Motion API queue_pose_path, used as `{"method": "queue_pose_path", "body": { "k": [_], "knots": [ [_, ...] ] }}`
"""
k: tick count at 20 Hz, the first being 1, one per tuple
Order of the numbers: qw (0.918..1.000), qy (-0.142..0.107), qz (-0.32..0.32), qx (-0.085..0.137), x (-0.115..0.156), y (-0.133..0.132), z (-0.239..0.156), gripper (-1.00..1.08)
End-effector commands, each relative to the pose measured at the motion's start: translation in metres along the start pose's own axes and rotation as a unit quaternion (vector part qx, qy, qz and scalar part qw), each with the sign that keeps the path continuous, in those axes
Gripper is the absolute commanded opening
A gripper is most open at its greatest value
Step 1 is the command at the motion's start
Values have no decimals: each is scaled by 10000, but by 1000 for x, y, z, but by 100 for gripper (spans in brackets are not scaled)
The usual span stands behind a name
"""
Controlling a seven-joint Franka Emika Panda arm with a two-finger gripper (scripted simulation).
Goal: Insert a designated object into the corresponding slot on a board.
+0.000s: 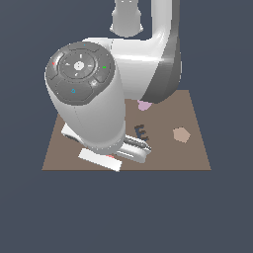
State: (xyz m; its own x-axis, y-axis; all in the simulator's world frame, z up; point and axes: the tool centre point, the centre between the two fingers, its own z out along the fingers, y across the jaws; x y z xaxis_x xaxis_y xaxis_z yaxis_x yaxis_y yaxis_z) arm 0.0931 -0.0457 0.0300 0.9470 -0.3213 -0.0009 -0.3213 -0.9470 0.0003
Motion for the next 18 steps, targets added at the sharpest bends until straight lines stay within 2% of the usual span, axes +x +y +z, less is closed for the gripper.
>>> {"method": "queue_pose_path", "body": {
  "k": [1,11,18],
  "knots": [
    [10000,4,0,1,0,0,0,-100],
    [10000,4,-23,1,0,-1,0,-100],
    [9991,5,-435,1,-9,-14,-1,-100]
  ]
}}
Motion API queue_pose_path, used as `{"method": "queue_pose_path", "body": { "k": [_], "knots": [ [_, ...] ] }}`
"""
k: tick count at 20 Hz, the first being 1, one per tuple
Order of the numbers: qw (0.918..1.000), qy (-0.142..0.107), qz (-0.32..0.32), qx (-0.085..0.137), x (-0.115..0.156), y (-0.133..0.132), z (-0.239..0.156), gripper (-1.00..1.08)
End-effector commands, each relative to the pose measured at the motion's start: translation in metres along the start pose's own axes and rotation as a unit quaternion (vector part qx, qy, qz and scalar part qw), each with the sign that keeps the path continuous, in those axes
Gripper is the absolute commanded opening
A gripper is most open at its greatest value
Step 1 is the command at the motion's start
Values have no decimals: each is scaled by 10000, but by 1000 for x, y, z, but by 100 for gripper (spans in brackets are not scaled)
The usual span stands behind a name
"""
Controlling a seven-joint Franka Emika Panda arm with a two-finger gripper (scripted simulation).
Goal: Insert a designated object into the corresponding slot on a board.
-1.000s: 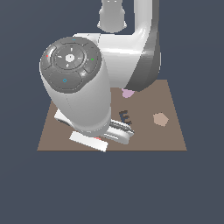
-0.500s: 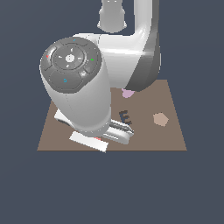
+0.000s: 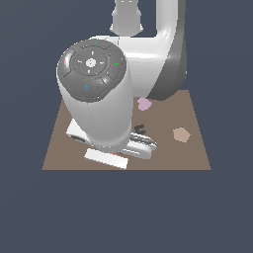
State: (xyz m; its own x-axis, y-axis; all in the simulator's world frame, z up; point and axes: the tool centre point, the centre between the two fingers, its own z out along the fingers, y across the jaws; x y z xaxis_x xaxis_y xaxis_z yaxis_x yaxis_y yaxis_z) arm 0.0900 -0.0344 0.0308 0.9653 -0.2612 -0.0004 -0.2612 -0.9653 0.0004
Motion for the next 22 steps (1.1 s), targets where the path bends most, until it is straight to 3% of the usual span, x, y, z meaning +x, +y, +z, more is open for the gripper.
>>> {"method": "queue_pose_path", "body": {
  "k": [1,7,14,22],
  "knots": [
    [9998,2,-222,2,-5,-8,-1,-100],
    [9946,4,-1043,2,-25,-32,-4,-100],
    [9787,4,-2051,2,-56,-56,-7,-100],
    [9662,3,-2579,1,-75,-65,-9,-100]
  ]
}}
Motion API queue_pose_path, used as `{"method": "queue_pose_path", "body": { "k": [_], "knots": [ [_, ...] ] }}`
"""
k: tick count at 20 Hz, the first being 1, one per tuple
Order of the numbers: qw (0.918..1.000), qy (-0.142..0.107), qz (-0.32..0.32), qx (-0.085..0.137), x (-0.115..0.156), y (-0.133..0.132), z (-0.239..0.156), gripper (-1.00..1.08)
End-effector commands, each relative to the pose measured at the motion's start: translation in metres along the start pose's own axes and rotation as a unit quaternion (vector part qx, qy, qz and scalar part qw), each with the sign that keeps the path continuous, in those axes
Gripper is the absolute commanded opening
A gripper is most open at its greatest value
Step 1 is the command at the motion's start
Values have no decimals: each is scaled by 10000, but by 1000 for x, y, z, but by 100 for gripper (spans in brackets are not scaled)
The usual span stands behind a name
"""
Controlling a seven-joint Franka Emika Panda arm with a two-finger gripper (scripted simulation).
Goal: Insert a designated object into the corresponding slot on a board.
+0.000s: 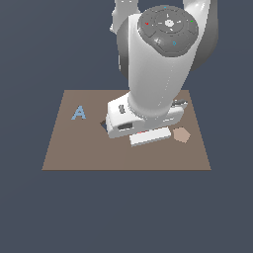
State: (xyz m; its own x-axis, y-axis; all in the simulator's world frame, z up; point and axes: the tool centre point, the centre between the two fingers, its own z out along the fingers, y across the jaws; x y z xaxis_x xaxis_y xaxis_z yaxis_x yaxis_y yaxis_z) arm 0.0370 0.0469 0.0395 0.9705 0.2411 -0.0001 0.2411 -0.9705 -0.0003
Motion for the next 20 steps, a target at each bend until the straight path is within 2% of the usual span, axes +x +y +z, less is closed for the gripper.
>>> {"method": "queue_pose_path", "body": {
  "k": [1,10,11,20],
  "knots": [
    [10000,1,-91,-2,-2,-2,0,-100],
    [9999,-4,-103,-5,-3,-2,10,-100],
    [9999,-4,-103,-5,-3,-2,10,100],
    [9999,-4,-103,-5,-3,-2,10,100]
  ]
}}
